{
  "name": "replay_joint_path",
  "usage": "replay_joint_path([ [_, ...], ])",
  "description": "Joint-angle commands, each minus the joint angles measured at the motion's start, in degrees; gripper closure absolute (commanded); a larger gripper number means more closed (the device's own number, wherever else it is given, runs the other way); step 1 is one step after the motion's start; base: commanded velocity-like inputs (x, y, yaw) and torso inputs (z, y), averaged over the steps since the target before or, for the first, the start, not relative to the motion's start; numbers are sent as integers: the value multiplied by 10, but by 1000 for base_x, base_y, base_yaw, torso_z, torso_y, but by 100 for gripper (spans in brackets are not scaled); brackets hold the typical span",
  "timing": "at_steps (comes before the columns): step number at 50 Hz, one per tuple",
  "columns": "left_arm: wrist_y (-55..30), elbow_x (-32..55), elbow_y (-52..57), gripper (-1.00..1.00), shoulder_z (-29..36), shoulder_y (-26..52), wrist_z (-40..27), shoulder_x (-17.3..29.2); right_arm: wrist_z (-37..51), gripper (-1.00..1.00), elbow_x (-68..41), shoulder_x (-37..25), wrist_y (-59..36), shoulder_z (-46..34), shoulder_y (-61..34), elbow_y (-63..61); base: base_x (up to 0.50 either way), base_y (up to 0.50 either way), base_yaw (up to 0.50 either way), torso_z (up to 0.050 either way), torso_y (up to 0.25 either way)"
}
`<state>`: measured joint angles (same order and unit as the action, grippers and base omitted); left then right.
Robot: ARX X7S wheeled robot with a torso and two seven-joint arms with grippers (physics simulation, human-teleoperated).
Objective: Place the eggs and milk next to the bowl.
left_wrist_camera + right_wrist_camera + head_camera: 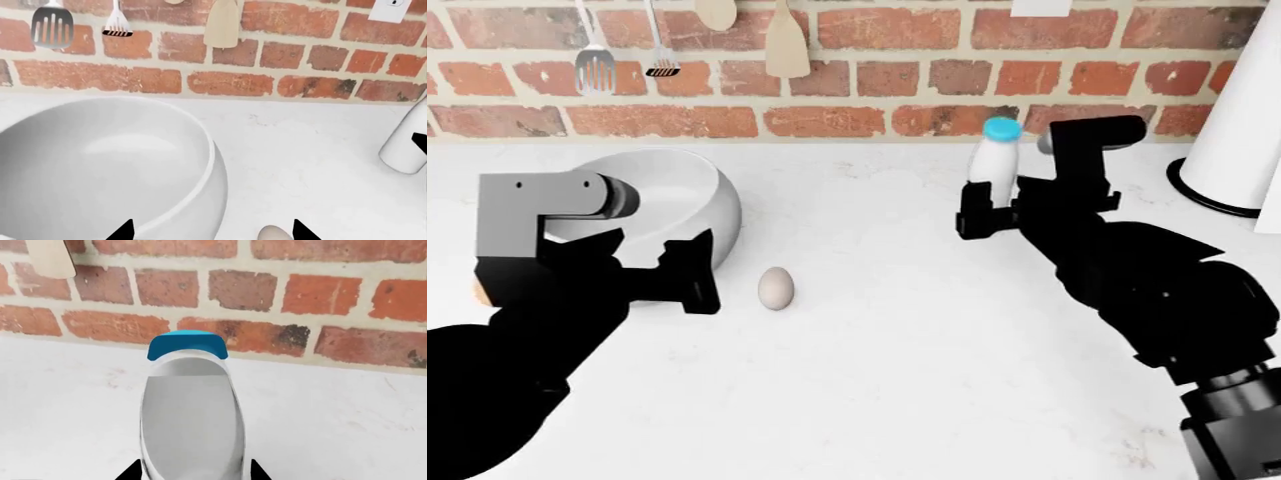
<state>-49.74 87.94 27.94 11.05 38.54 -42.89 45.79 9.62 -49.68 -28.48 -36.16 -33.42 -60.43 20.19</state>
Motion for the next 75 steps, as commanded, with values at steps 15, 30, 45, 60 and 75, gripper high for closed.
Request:
replay_joint_path([
  [15,6,7,5,-100,-7,-6,0,10,-23,100,0,1,-41,-21,-36,-76,0,0,0,0,1],
  [30,6,3,1,-100,-1,-2,1,7,-76,100,12,30,-26,-45,-62,-44,0,0,0,1,1],
  [45,9,6,4,-100,-1,-5,-6,9,-144,100,29,69,7,-66,-94,17,0,0,0,0,1],
  [60,10,13,7,-100,-5,-6,-10,15,-201,100,46,113,49,-81,-120,88,0,0,0,0,1],
  [75,14,10,4,-100,-7,-11,-7,20,-285,100,58,183,125,-83,-143,224,0,0,0,0,1],
])
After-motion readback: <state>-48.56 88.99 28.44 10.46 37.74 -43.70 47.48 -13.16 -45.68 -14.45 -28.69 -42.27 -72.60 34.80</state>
